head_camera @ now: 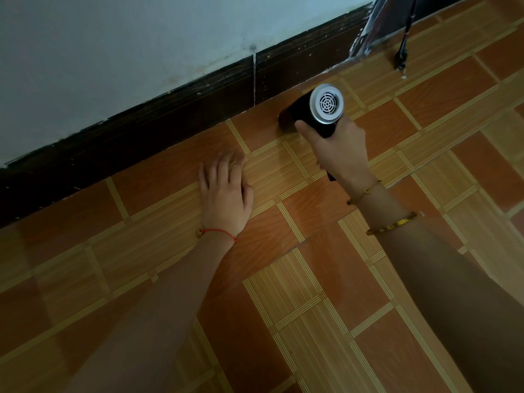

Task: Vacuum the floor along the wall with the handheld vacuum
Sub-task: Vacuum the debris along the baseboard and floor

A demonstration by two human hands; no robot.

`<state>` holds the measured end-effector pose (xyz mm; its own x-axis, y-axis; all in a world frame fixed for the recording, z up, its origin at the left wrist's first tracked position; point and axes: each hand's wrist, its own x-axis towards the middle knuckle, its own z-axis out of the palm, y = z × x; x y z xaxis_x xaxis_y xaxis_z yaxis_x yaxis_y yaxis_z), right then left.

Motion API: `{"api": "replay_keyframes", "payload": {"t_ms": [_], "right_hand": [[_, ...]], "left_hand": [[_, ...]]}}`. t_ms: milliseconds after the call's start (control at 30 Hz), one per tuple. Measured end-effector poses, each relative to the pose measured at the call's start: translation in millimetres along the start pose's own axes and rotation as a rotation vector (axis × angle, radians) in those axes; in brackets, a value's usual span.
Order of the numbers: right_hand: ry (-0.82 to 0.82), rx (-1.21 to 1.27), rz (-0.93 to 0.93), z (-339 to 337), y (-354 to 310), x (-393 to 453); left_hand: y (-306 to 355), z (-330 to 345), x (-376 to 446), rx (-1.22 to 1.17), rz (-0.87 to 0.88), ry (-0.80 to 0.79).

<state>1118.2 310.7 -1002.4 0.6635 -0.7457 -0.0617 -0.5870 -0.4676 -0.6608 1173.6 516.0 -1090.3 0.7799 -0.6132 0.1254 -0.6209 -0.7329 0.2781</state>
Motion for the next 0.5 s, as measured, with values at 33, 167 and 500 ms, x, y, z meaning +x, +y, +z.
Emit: {"api": "replay_keyframes", "payload": {"t_ms": [33,167,500], "right_hand": [[0.019,-0.011,0.003,0.9,-0.7,1.6],[0.005,0.013,0.033,-2.6,-2.1,10.4],[0.077,0.108,0.007,-0.2,-8.9,15.5]], "left_hand": [[-0.1,0.1,-0.1,0.002,0.000,0.000],[-0.1,-0.1,0.3,-0.005,-0.002,0.002],[0.0,1.0,1.1,-0.020,-0.005,0.024]]}}
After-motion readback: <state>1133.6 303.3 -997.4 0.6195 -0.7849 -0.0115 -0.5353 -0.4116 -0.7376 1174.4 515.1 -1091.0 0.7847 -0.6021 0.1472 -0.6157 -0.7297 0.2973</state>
